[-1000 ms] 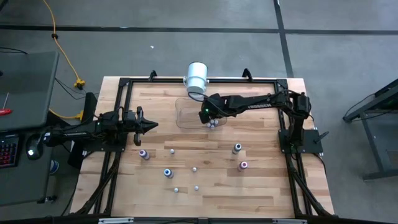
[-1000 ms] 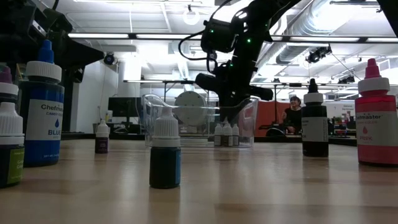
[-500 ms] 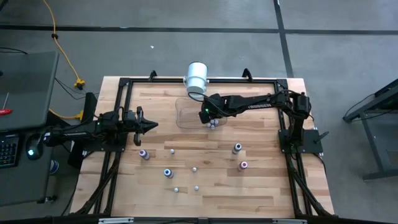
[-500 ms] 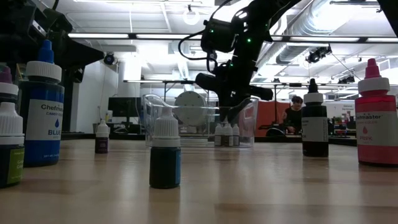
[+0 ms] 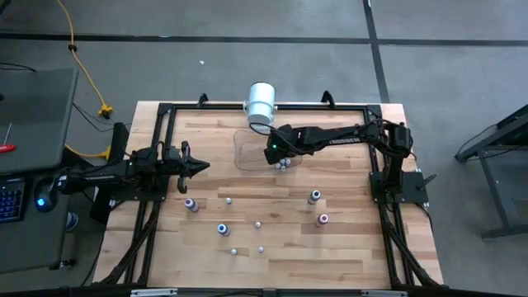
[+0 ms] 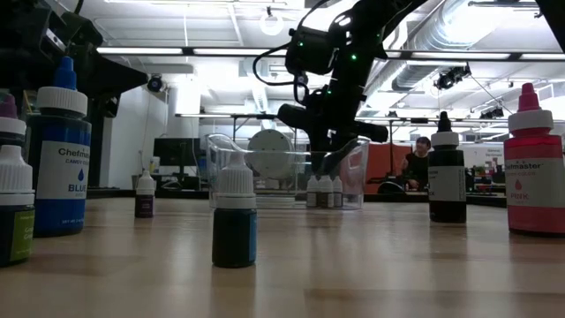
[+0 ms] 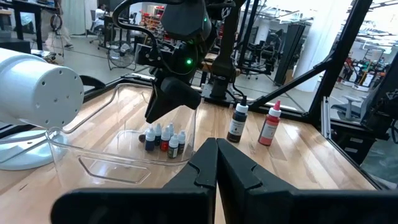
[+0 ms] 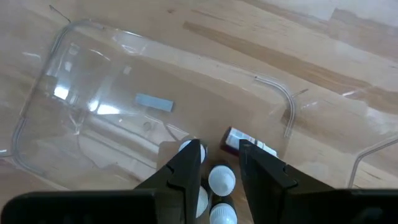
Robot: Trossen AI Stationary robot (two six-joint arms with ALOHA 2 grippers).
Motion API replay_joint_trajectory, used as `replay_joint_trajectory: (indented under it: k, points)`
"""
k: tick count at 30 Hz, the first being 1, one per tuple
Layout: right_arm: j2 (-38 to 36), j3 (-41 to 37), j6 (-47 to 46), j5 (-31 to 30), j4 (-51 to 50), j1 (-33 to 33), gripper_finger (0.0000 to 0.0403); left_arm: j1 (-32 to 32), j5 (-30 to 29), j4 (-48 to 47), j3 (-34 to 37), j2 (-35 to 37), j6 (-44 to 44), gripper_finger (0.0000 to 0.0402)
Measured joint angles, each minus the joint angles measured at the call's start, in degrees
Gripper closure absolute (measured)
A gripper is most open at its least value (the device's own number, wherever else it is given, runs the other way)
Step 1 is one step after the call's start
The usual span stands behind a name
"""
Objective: Pick & Place food coloring
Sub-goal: Put the small purple food coloring bottle into the transparent bin
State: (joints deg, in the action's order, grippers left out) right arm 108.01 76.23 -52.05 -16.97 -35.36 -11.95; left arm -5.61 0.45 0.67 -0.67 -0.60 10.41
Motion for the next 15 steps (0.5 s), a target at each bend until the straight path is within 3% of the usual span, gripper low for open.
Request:
replay_joint_trajectory:
  k: [9,15]
  points:
    - [0.04,4.06,5.88,-0.21,-1.05,-0.01,0.0299,-0.01,0.01,0.01,0.0,0.0,-0.01,0.0401]
    - [0.03,11.28,18.67,1.21,-3.1,0.55,0.0299,-0.02,0.0,0.0,0.0,0.0,-0.01,0.0401]
